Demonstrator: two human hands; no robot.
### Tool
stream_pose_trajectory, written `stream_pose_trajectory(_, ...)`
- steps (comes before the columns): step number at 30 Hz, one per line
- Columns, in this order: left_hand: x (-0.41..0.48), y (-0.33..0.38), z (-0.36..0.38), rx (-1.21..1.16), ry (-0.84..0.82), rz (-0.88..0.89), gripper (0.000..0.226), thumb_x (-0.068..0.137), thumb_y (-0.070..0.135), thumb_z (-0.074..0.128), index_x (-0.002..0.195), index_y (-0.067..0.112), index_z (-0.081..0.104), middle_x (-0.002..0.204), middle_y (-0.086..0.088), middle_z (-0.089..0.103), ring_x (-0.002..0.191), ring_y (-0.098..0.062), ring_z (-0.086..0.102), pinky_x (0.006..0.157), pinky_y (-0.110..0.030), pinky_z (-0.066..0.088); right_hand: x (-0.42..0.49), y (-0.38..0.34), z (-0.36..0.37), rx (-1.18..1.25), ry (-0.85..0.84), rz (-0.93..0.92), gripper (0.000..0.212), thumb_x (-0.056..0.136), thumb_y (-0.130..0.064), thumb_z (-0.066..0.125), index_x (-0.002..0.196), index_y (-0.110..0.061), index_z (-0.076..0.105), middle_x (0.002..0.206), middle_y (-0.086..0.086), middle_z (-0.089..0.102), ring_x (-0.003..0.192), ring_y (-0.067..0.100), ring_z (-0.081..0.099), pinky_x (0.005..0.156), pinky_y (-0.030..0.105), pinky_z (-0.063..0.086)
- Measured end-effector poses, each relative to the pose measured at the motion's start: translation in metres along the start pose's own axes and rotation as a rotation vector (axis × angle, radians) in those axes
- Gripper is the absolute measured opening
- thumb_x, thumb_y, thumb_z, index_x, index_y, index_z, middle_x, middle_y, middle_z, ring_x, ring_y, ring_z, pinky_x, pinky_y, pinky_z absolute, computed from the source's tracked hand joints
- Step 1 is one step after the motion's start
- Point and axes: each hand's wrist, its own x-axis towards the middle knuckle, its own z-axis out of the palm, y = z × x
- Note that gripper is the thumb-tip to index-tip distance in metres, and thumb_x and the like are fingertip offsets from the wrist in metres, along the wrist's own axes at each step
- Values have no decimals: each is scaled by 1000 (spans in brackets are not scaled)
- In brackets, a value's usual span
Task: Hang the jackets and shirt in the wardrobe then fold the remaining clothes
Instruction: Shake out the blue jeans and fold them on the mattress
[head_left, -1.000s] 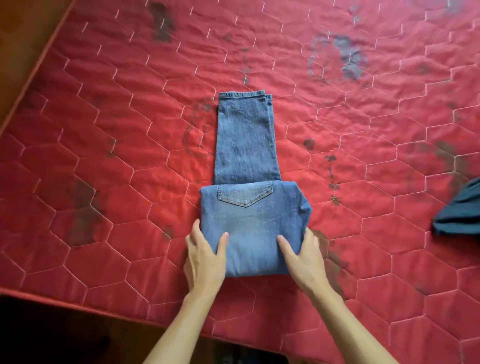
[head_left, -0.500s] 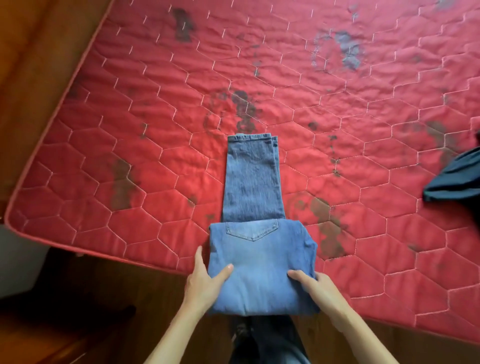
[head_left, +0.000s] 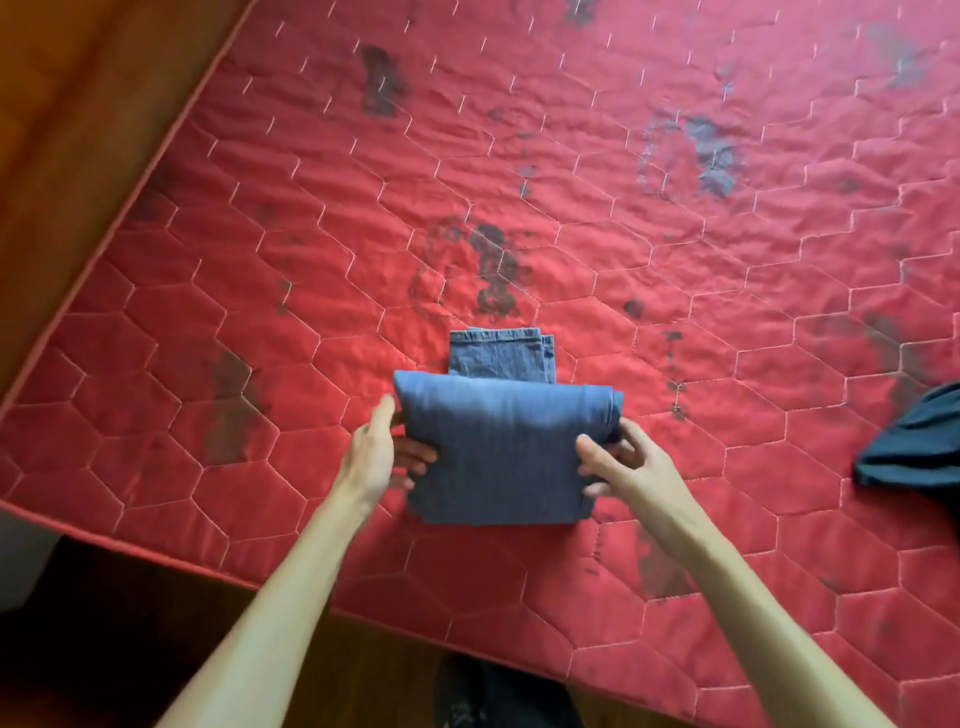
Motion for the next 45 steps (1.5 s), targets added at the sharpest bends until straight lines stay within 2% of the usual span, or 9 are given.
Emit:
stream_pose_trajectory(4, 56, 9, 25, 61, 88, 91, 46, 100, 50, 46, 106, 9, 64, 73, -8, 60, 56, -16, 57, 52, -30, 51, 91, 4, 3, -98, 58, -84, 60, 83, -11, 77, 137, -18, 54, 94, 0, 64, 81, 9, 64, 71, 23, 54)
stream_pose_trajectory(7, 70, -10, 53, 479, 183, 452, 56, 99, 40, 51, 148, 14, 43, 113, -7, 58, 98, -20, 59, 94, -37, 50, 123, 19, 10, -496, 124, -231, 72, 79, -6, 69, 145, -19, 45, 120, 1, 62, 109, 18, 62, 95, 31, 48)
stream_pose_trajectory(11, 74, -36, 89, 1045, 266, 918, 57, 97, 33, 43, 151, 17, 40, 158, -18, 32, 145, -33, 32, 116, -52, 28, 118, 38, 47, -978, 366, -672, 60, 80, -7, 52, 140, -5, 50, 150, 16, 44, 139, 32, 39, 112, 43, 31)
stream_pose_trajectory(15, 89, -54, 99, 1234, 216, 869, 60, 98, 36, 31, 157, 25, 25, 166, -7, 13, 153, -25, 13, 118, -60, 17, 126, 69, 72, -1187, 118, -722, 57, 97, -22, 39, 153, -11, 33, 163, 5, 24, 151, 21, 20, 119, 42, 20)
stream_pose_trajectory(21, 101, -53, 98, 1132, 438, 524, 64, 100, 47, 31, 159, 32, 9, 168, -4, -5, 153, -34, 8, 113, -67, 19, 132, 80, 65, -1220, 211, -537, 69, 95, -40, 44, 157, -16, 23, 166, 0, 12, 153, 14, 6, 124, 47, 11)
stream_pose_trajectory(27, 96, -48, 95, 1171, 419, 556, 71, 100, 54, 29, 160, 23, 9, 167, -10, -6, 153, -35, 8, 118, -63, 13, 130, 84, 57, -1139, 403, -298, 69, 100, -42, 33, 158, -9, 15, 166, 8, 6, 153, 23, 10, 121, 48, 20)
stream_pose_trajectory(32, 95, -47, 94, 1286, 282, 876, 67, 99, 46, 36, 159, 21, 19, 167, -8, 7, 154, -28, 3, 118, -65, 10, 137, 74, 64, -1243, 383, -500, 65, 97, -29, 40, 156, -5, 24, 164, 14, 14, 153, 27, 12, 124, 46, 10)
stream_pose_trajectory(39, 106, -46, 99, 1321, 227, 751, 69, 98, 57, 34, 158, 38, 7, 167, -8, -10, 154, -27, -9, 110, -74, 12, 159, 75, 54, -1137, 354, -447, 74, 97, -50, 40, 158, -14, 17, 166, 13, 5, 154, 26, 4, 123, 48, 8)
stream_pose_trajectory(45, 62, -44, 91, 764, 458, 148, 98, 77, 76, 57, 149, 17, 27, 135, -20, 47, 121, -41, 51, 92, -50, 46, 108, 72, 40, -702, 466, -64, 75, 79, -55, 71, 136, -13, 46, 124, 8, 58, 116, 29, 54, 97, 41, 44)
